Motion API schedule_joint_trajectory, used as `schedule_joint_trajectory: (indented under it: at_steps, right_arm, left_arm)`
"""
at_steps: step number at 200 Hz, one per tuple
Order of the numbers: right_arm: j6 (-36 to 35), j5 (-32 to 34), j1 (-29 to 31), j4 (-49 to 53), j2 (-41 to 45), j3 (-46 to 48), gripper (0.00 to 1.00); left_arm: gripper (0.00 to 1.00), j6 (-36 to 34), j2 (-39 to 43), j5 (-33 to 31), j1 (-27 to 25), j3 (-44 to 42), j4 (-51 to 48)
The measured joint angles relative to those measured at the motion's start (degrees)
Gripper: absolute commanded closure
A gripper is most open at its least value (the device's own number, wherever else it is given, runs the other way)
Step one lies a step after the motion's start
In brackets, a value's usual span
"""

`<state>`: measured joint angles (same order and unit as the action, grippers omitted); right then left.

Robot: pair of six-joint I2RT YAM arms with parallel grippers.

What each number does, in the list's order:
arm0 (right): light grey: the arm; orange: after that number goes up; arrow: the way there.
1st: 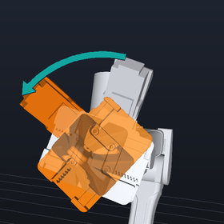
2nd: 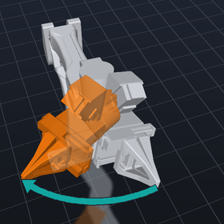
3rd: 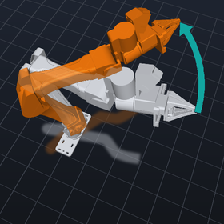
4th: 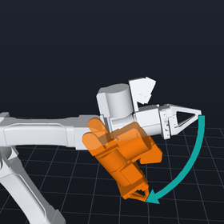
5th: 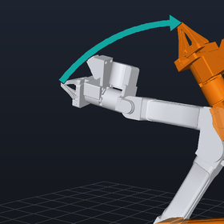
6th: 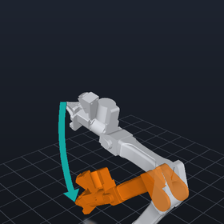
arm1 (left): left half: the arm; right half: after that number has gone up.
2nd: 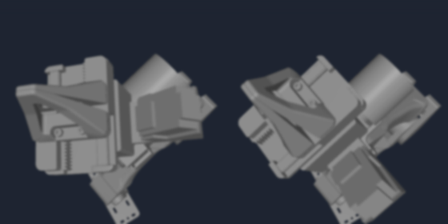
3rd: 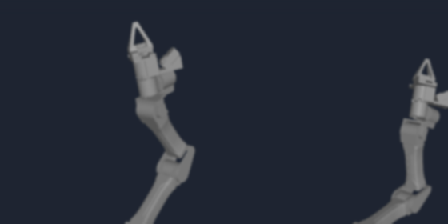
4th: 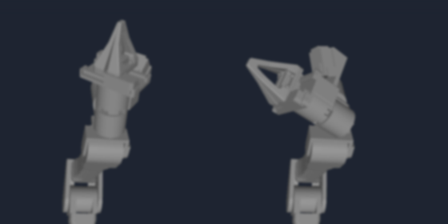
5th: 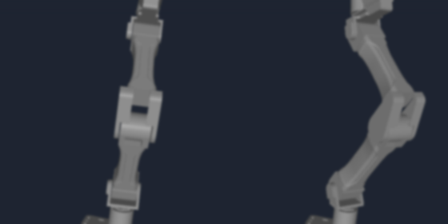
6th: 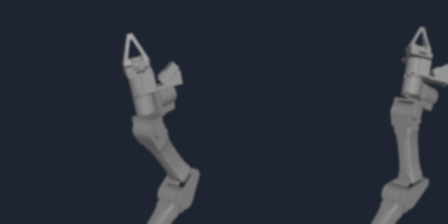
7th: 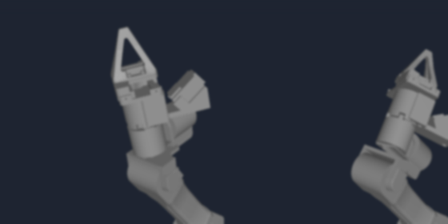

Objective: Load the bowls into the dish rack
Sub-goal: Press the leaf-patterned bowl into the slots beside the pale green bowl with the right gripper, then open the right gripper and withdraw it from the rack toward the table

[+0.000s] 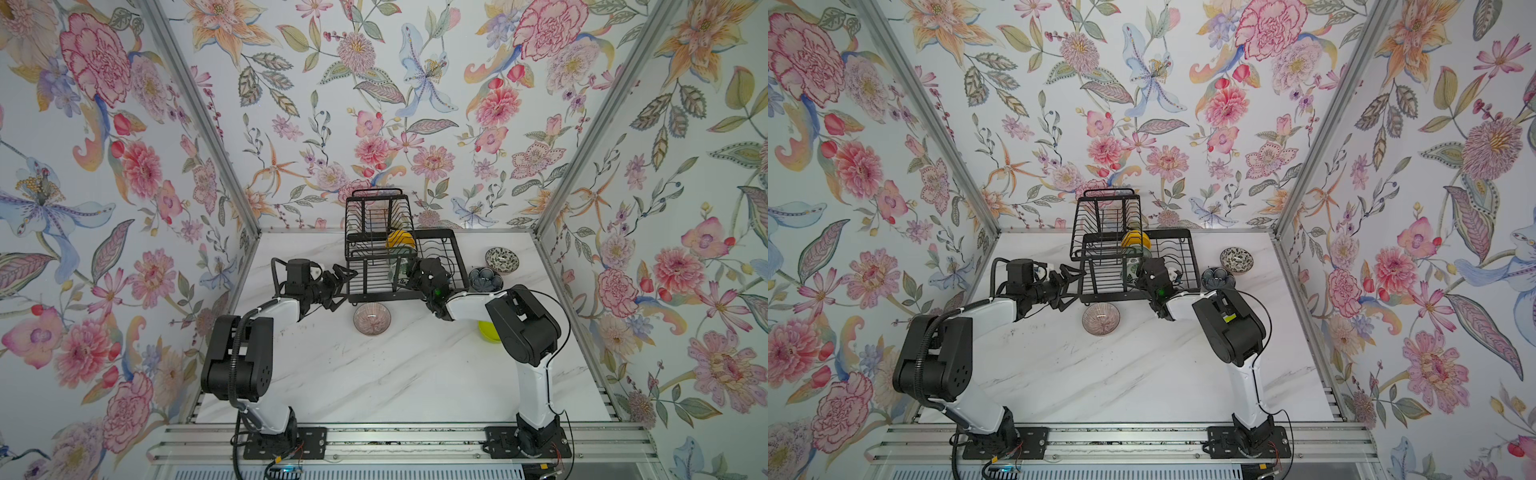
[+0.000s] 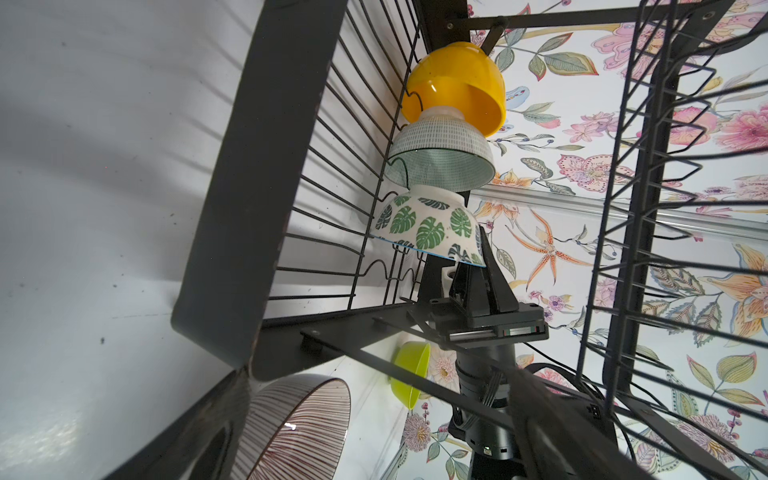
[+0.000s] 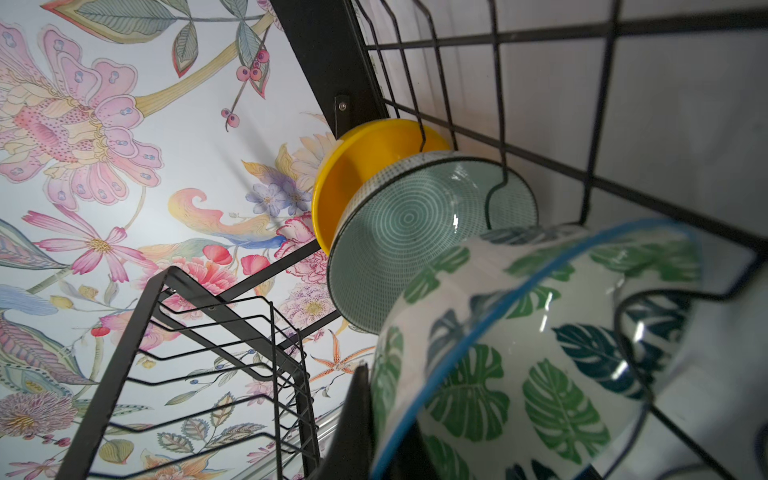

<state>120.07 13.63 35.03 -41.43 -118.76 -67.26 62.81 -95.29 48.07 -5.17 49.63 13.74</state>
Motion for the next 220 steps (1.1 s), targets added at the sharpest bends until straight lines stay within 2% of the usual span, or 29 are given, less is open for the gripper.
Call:
schedule_joint_trajectory:
  at_steps: [107,175,220]
  right_arm:
    - [0.02,-2.14,-0.48,0.72,0.02,0.00,0.82]
    - [0.09,-2.97,-0.79,0.92,0.61,1.07,0.63]
    - [0.24,-3.50,-1.05,0.74,2.12,1.88,0.57]
  left_arm:
    - [0.01,0.04,1.07,0.17,-0.15,-1.03,0.61]
    - [0.01,0.24,2.75,0.11,-0.15,-2.75,1.05]
    - [0.01,0.48,3.96,-0.11,-0.15,-4.00,1.38]
